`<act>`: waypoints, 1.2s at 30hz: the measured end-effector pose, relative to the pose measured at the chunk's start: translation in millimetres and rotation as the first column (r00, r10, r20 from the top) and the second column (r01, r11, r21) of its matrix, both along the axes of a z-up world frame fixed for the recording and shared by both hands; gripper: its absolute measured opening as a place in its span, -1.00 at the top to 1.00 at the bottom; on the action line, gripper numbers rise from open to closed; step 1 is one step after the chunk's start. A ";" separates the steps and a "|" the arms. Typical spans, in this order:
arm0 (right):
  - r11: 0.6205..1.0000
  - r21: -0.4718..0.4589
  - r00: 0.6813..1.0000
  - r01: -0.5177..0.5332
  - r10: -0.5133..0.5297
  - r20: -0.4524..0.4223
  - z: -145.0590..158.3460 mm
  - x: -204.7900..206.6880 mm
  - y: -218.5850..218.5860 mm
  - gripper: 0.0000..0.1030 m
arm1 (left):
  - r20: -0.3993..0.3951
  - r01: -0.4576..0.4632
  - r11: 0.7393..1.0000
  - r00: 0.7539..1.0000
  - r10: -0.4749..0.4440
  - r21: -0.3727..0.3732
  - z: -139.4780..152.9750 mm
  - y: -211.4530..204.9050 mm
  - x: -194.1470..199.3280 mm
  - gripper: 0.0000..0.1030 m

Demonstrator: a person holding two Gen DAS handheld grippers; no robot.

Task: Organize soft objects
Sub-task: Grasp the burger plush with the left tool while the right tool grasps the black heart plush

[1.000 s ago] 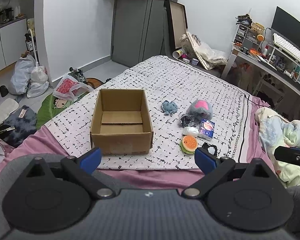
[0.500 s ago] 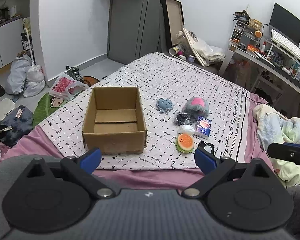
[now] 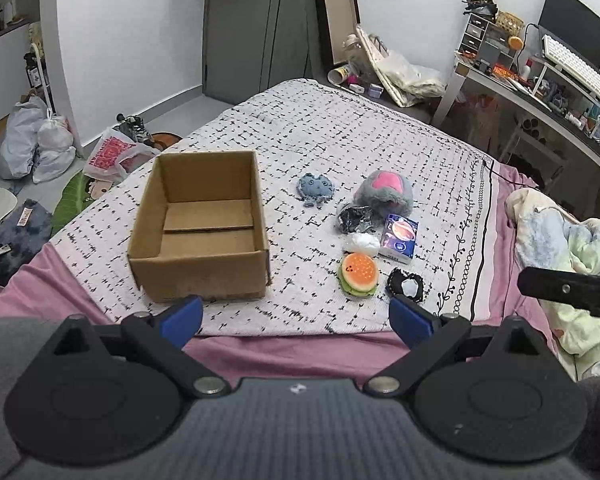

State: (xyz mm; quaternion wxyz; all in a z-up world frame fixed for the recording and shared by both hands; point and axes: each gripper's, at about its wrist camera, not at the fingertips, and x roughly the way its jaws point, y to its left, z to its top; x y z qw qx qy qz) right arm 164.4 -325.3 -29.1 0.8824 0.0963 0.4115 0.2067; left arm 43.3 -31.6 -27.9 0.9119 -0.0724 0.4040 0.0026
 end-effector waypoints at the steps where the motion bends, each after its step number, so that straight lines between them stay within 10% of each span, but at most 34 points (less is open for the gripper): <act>1: 1.000 0.002 1.000 0.010 -0.010 -0.006 -2.2 4.5 -1.5 -0.99 | -0.001 0.002 1.000 1.000 -0.002 -0.002 -1.2 -2.4 3.9 -0.92; 36: 0.952 0.262 0.950 0.158 -0.074 -0.304 -120.7 108.3 -28.0 -0.43 | -0.186 -0.085 0.991 0.980 0.064 -0.105 -100.0 -58.9 140.6 -0.47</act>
